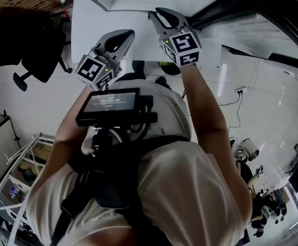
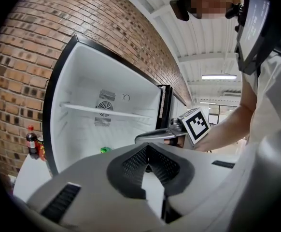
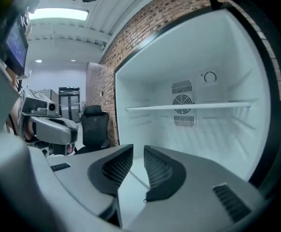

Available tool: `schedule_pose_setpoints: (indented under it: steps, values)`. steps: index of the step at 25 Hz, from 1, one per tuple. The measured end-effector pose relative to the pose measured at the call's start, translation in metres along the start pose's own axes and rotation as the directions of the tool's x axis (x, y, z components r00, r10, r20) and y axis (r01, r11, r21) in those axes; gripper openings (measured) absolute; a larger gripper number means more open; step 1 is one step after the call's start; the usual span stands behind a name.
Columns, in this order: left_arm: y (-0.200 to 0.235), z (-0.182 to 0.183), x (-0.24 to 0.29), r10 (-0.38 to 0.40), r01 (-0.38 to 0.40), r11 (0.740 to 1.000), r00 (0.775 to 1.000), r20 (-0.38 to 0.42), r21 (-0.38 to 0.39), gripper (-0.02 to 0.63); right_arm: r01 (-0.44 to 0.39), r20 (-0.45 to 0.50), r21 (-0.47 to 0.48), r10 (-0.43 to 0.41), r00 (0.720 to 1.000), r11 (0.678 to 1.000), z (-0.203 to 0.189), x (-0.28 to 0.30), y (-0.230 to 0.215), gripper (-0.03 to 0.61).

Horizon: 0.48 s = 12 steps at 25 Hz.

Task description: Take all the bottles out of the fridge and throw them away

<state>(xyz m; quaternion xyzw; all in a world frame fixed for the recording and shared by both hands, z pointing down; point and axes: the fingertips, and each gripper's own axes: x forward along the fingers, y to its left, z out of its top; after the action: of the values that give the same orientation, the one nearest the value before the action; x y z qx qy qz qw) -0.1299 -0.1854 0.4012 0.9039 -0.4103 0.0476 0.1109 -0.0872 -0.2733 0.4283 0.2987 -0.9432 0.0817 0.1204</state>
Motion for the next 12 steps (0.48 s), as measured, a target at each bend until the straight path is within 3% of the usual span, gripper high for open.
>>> schedule_pose_setpoints:
  steps: [5,8,12]
  values:
    - [0.051,-0.023,-0.011,0.003,-0.005,0.999,0.999,-0.047,-0.039,0.009,0.067,-0.078,0.014,-0.066,0.995,0.998,-0.034,0.081,-0.016,0.097]
    - [0.045,-0.023,-0.007,-0.031,0.031,0.999,0.997,-0.067,-0.006,0.009,0.134,-0.127,0.021,-0.131,0.983,0.991,-0.044,0.088,-0.043,0.097]
    - [0.032,-0.004,0.003,-0.059,0.057,0.998,0.996,-0.067,-0.033,0.009,0.228,-0.195,0.037,-0.217,0.957,0.973,-0.051,0.090,-0.086,0.143]
